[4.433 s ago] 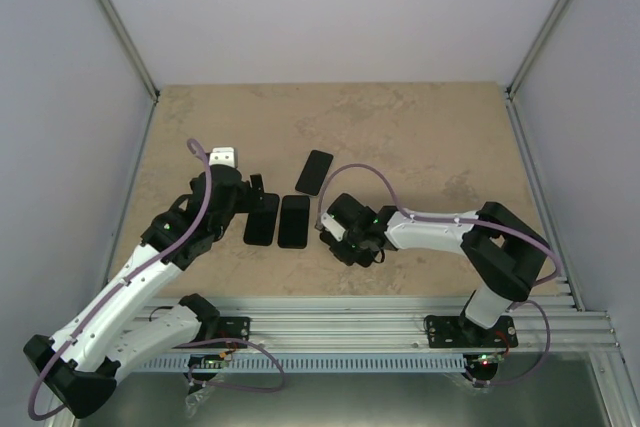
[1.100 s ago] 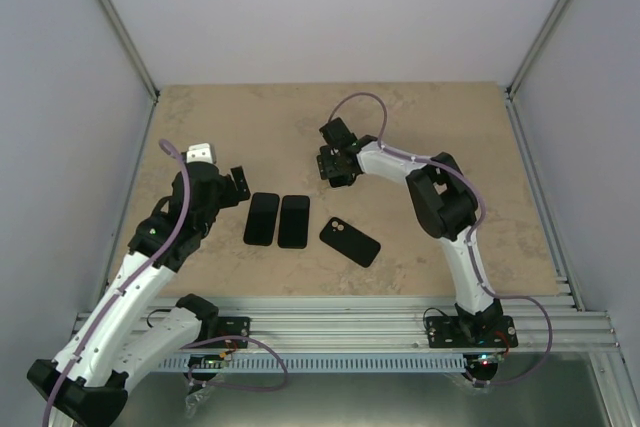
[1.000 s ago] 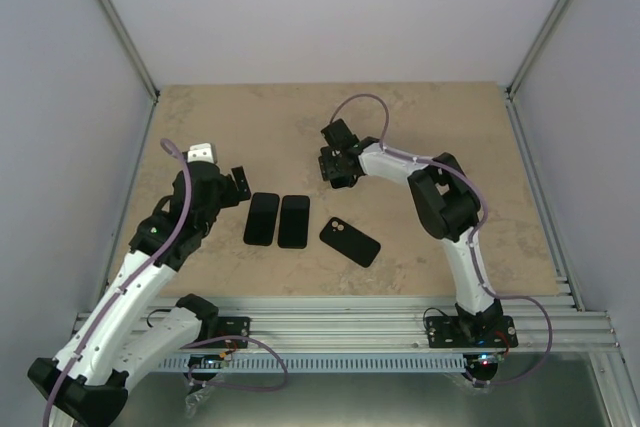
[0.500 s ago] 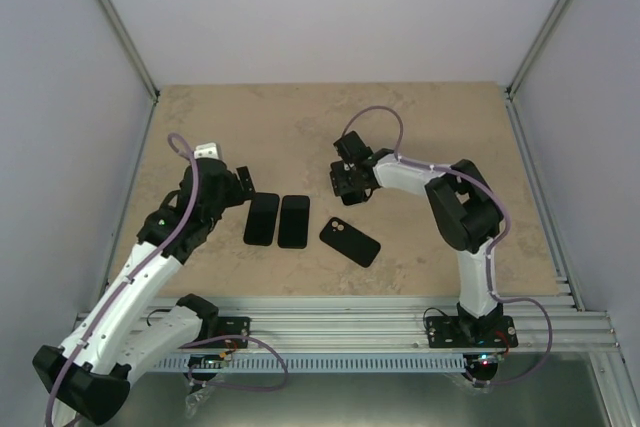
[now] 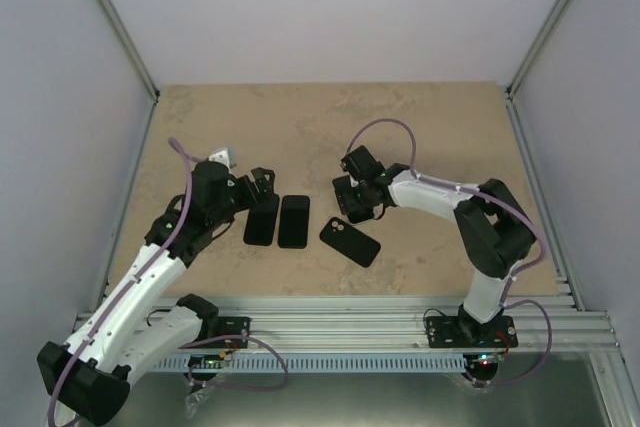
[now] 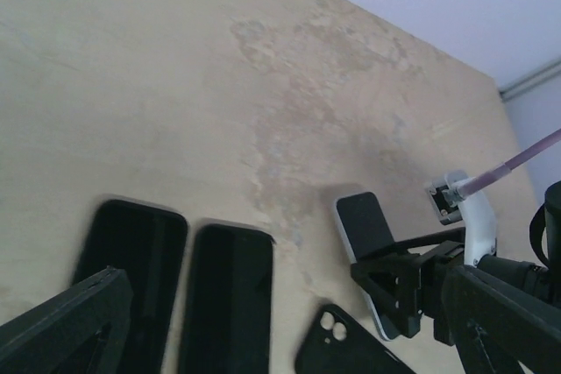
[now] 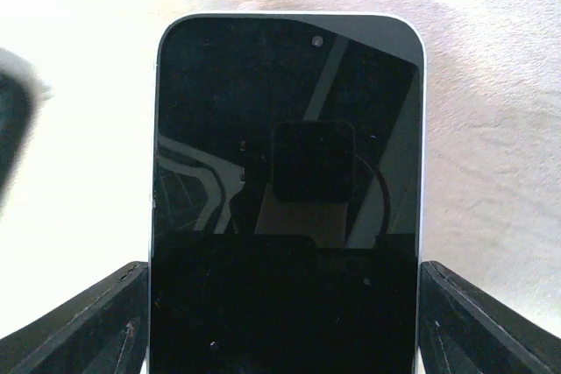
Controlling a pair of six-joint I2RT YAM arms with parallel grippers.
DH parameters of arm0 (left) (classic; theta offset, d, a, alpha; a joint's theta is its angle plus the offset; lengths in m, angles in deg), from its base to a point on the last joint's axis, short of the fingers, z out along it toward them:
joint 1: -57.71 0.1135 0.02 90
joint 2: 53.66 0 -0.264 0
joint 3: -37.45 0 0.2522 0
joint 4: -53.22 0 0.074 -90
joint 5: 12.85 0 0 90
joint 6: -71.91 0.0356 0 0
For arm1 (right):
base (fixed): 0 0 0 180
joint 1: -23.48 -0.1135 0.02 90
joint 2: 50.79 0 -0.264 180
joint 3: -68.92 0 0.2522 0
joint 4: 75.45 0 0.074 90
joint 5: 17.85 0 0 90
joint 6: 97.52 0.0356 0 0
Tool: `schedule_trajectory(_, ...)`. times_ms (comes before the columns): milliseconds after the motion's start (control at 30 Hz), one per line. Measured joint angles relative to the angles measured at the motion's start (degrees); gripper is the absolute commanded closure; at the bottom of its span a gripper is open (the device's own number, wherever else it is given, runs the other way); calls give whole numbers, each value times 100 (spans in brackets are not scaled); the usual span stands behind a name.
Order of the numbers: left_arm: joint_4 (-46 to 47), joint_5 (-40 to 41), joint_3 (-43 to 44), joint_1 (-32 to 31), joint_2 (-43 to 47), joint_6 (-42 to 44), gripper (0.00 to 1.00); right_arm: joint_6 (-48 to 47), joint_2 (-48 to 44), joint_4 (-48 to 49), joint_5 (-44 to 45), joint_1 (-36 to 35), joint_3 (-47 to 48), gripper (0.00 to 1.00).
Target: Put the phone into the phone case
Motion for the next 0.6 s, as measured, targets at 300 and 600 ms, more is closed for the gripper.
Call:
schedule_trajectory(300, 1119, -1196, -925, 2, -9, -710, 1, 2, -1091, 444, -96, -457, -728, 74)
schedule_trajectory(600, 2688, -2439, -1867, 0, -363, -1488, 8, -33, -2138, 1104, -177, -1021, -1414, 75)
